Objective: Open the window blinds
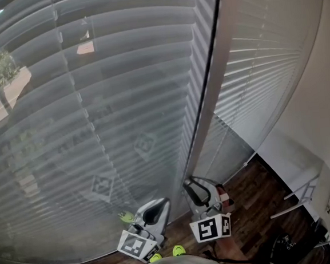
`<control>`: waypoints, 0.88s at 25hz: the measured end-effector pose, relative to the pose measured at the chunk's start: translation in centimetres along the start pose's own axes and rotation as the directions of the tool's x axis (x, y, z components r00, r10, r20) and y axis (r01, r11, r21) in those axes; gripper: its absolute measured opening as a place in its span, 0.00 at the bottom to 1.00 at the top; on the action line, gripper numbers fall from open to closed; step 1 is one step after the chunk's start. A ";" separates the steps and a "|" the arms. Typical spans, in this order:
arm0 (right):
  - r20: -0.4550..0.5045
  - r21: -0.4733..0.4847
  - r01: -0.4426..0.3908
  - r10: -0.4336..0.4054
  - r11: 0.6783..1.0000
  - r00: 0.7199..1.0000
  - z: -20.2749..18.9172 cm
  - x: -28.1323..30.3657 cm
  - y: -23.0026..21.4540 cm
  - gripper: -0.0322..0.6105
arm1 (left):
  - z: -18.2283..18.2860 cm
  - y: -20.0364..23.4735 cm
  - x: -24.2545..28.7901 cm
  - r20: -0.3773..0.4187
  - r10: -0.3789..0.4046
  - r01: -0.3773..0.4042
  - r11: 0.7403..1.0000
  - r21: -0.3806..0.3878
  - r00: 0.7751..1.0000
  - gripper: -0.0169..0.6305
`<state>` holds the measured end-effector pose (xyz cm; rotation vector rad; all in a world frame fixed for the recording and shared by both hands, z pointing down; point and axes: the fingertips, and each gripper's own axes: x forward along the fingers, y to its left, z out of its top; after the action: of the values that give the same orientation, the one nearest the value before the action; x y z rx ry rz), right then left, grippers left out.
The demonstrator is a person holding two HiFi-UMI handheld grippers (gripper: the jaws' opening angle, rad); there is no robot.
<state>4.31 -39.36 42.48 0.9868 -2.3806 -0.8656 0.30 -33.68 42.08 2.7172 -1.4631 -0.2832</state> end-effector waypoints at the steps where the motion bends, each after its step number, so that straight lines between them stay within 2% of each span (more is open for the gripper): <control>1: 0.002 0.013 -0.001 0.001 1.000 1.000 0.0 0.0 0.0 0.24 | 0.0 0.0 0.0 0.000 0.000 0.000 1.000 -0.001 1.000 0.01; 7: 0.025 0.140 -0.006 0.003 0.990 1.000 0.0 0.0 -0.3 0.24 | 0.0 -0.1 0.1 0.000 0.001 -0.001 1.000 0.000 1.000 0.01; 13: 0.050 0.304 -0.020 0.005 0.952 0.999 0.0 -0.1 -0.8 0.24 | 0.5 -0.1 0.1 0.016 0.008 -0.008 1.000 -0.020 1.000 0.01; 18: 0.079 0.444 -0.018 -0.019 0.896 0.997 -0.2 -0.1 -1.1 0.24 | 0.4 0.0 -0.2 0.008 0.006 -0.006 1.000 -0.014 1.000 0.01; 22: 0.094 0.561 -0.019 -0.041 0.828 0.995 -0.5 -0.1 -1.2 0.24 | 0.2 0.1 -0.2 0.002 -0.001 0.001 1.000 -0.004 1.000 0.01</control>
<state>5.20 -40.14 41.99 1.1853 -2.7920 -0.1981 0.07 -33.55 41.90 2.7154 -1.4608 -0.2883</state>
